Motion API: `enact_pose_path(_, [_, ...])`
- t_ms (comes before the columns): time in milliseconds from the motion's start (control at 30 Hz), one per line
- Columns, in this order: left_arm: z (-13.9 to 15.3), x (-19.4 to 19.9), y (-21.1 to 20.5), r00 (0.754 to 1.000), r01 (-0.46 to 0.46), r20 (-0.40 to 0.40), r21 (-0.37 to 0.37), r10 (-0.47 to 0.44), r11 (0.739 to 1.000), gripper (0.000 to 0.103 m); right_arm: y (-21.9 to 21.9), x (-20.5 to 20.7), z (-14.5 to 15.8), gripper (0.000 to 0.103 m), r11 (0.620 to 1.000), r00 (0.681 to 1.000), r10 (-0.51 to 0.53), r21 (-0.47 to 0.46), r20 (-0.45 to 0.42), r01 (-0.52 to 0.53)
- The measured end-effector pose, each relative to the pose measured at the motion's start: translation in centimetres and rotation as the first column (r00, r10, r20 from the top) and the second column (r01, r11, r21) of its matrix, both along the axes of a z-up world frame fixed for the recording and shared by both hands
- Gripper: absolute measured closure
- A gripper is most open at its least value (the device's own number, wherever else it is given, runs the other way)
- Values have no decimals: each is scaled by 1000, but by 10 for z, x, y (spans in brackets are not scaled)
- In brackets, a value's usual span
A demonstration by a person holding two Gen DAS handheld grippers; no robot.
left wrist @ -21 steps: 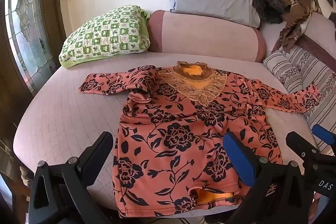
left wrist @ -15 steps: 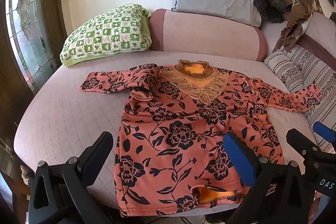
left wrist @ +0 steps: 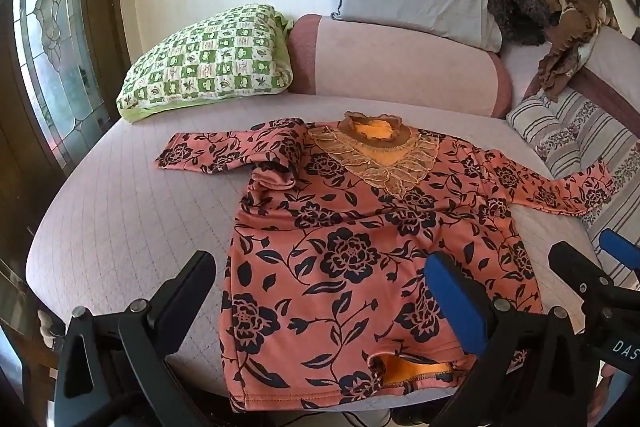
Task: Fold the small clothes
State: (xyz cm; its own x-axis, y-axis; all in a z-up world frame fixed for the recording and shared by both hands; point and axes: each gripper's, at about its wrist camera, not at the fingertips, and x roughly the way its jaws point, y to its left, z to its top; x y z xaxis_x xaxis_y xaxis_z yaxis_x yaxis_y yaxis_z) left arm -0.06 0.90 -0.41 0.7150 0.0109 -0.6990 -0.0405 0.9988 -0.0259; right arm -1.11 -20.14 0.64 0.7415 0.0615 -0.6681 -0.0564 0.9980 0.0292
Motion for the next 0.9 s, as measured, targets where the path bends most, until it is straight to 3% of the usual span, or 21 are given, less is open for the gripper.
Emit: enact_pose_path(900, [-1, -1, 4, 1000, -12, 3, -1, 12, 1000, 0, -1, 1, 8, 0, 1000, 1000, -12, -23, 29, 12])
